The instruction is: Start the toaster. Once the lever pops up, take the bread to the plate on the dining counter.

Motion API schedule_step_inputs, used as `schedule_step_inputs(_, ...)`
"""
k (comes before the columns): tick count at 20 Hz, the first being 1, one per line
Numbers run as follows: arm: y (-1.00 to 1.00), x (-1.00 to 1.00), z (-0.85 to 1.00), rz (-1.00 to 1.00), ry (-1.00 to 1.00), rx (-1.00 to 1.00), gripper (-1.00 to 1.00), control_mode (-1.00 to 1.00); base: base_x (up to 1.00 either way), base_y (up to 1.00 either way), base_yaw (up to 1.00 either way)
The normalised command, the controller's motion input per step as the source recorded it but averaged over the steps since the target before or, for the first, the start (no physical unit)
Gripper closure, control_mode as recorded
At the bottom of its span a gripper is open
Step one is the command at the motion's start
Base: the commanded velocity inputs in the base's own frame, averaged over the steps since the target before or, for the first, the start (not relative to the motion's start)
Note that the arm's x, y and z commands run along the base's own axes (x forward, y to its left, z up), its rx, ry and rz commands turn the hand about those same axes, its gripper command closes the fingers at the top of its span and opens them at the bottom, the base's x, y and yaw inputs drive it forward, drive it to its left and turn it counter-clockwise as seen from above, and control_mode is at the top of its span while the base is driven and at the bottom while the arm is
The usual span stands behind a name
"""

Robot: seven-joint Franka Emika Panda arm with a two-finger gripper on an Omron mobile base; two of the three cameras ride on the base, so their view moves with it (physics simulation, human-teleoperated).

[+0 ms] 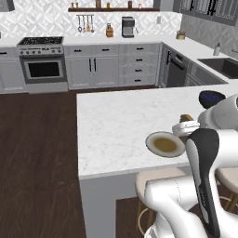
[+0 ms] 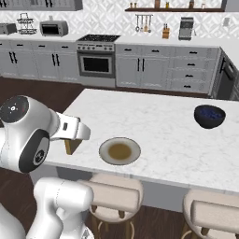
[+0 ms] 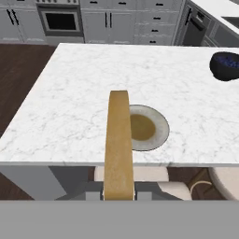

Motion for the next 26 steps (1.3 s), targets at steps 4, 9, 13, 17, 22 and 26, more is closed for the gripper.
schedule_step_inputs(4,0.00,0.00,0.00,0.00,0.00,0.00,1.00,1.00,0.22,-0.19,-0.08)
schedule_step_inputs(9,0.00,0.00,0.00,0.00,0.00,0.00,1.00,1.00,0.19,-0.07,-0.09)
schedule_step_inputs(13,0.00,0.00,0.00,0.00,0.00,0.00,1.00,1.00,0.23,0.00,-0.14)
schedule_step_inputs(17,0.00,0.00,0.00,0.00,0.00,0.00,1.00,1.00,0.19,0.00,-0.11)
schedule_step_inputs(22,0.00,0.00,0.00,0.00,0.00,0.00,1.00,1.00,0.19,0.00,-0.05)
schedule_step_inputs(26,-0.08,0.31,-0.28,0.00,0.00,0.13,1.00,-1.00,0.07,0.00,0.00)
